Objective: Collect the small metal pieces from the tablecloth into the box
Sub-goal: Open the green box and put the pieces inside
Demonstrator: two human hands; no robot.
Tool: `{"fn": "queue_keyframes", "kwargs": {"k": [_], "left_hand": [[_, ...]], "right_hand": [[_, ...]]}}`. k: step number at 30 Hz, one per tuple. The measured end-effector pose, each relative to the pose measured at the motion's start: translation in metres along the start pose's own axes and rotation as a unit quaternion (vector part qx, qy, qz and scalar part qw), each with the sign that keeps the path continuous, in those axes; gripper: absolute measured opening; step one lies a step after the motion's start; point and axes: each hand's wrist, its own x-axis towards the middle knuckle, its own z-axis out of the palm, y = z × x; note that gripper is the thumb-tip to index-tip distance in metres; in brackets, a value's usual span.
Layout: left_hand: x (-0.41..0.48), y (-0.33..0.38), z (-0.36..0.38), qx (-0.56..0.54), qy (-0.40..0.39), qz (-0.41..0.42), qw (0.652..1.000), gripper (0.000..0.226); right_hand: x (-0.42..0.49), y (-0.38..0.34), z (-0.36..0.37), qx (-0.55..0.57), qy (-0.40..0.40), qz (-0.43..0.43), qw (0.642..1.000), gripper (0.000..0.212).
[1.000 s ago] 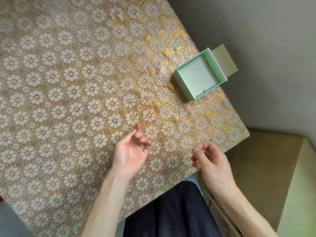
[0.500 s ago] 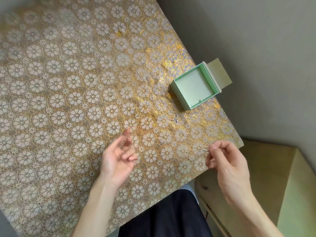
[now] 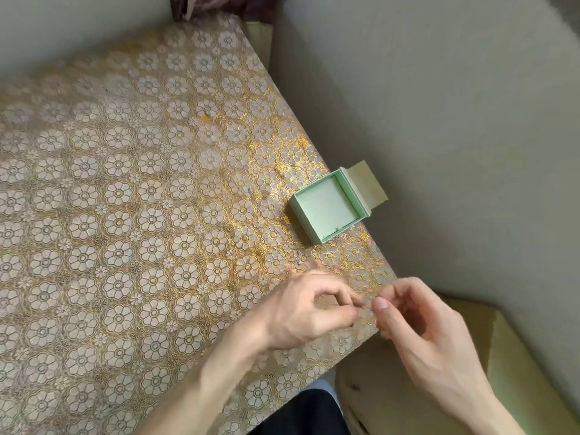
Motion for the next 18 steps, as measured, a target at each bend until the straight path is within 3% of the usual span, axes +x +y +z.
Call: {"fn": "queue_keyframes", "kwargs": {"k": [2, 4, 10, 18], "left_hand": [[0.000, -0.002, -0.006, -0.079, -0.024, -0.016, 0.996, 0.023], [-0.002, -0.009, -0.012, -0.105, 0.003, -0.020, 0.994, 0.027], [0.002, -0.022, -0.054, -0.018, 0.087, -0.111, 0.990, 0.031], [0.055, 0.002, -0.103, 0.104, 0.122, -0.123, 0.979, 0.025]], "right_hand": [[0.007, 0.003, -0.008, 0.019, 0.033, 0.017, 0.999, 0.010], [0.014, 0.009, -0.014, 0.039, 0.059, 0.032, 0.997, 0.014], [0.042, 0.039, -0.020, 0.145, 0.125, 0.098, 0.977, 0.011], [0.066, 0.081, -0.003, 0.186, 0.128, 0.182, 0.957, 0.006]]}}
